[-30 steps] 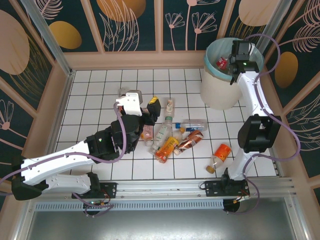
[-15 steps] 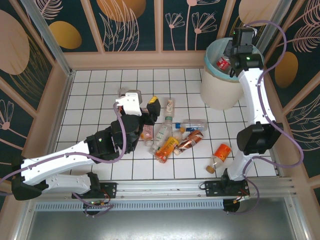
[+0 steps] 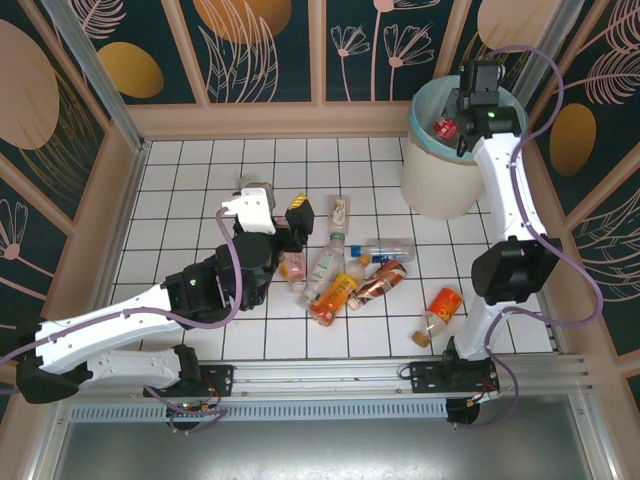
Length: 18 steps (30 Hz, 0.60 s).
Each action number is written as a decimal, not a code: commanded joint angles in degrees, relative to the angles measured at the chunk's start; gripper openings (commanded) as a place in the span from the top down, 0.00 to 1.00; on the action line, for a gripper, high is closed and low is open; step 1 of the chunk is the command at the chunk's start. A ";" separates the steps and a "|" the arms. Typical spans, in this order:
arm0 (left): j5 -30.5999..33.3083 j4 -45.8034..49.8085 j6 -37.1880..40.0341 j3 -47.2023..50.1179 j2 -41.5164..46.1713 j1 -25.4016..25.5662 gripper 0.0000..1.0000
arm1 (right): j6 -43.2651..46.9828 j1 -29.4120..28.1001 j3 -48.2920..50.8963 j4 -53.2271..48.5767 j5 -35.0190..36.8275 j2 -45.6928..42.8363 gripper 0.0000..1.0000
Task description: Put the plastic bottles in the bin
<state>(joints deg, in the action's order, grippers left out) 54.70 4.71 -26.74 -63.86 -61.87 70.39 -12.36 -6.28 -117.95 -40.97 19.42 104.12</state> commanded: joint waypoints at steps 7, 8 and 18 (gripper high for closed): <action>-5.45 6.34 -6.22 -1.89 -1.31 -4.26 0.30 | 6.47 -15.21 2.54 7.22 6.72 -10.56 0.46; -8.42 7.43 -7.79 -1.74 -1.12 -6.18 0.30 | 7.58 -17.62 6.85 10.03 5.88 -12.72 0.46; -33.32 7.81 -13.33 6.34 2.89 -30.14 0.30 | 5.00 -36.74 39.30 28.49 0.08 -25.59 0.47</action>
<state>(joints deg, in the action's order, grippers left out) 31.22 12.27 -37.76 -59.83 -60.31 45.17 -4.34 -40.32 -82.37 -19.07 21.69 79.15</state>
